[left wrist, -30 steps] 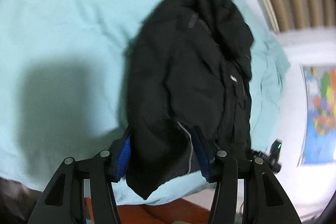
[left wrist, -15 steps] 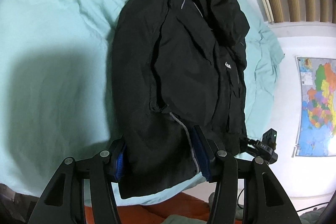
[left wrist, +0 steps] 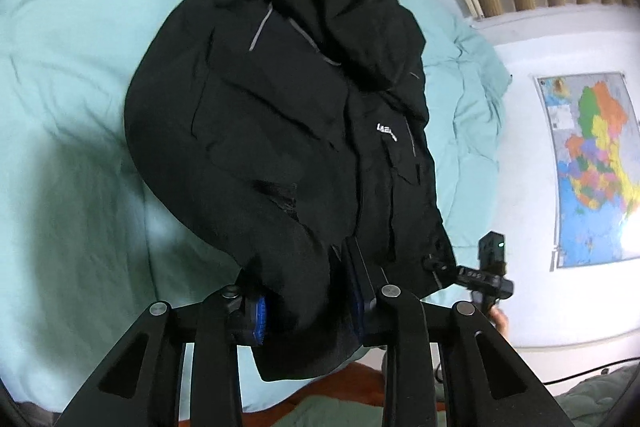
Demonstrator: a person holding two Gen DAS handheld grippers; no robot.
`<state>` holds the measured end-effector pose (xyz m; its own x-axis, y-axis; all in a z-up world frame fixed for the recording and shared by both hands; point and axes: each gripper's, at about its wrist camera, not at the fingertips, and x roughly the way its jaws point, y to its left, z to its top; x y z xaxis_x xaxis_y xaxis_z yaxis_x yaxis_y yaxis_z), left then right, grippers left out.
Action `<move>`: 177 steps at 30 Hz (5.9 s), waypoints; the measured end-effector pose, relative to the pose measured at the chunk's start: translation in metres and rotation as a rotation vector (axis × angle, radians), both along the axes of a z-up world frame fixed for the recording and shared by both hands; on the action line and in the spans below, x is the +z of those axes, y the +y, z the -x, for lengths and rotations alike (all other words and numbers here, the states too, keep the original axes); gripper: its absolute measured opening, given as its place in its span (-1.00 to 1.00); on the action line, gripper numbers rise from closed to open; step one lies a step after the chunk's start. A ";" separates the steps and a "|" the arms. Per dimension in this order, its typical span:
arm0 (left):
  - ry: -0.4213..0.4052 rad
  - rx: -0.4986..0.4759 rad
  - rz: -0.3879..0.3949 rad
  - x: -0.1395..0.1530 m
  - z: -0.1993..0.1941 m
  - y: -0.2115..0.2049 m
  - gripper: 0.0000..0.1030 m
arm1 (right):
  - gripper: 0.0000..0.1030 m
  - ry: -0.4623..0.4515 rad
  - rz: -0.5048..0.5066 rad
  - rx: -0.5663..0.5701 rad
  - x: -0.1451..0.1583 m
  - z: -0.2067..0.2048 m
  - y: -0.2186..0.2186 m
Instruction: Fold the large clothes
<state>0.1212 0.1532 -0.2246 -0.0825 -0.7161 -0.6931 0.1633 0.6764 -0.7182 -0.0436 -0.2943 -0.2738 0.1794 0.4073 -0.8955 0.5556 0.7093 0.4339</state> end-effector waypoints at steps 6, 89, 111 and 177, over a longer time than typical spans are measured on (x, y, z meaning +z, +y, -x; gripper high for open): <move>-0.038 -0.007 -0.043 -0.004 0.000 -0.001 -0.68 | -0.58 -0.028 0.035 -0.003 0.012 -0.007 0.004; -0.296 0.110 -0.200 -0.026 -0.416 -0.148 -0.54 | 0.38 -0.345 0.313 0.171 -0.014 -0.469 -0.157; -0.242 0.202 -0.327 -0.065 -0.452 -0.154 -0.71 | -0.49 -0.277 0.590 0.055 0.005 -0.473 -0.182; -0.325 0.052 -0.290 0.000 -0.337 -0.199 0.15 | 0.60 -0.297 0.325 0.106 0.028 -0.417 -0.069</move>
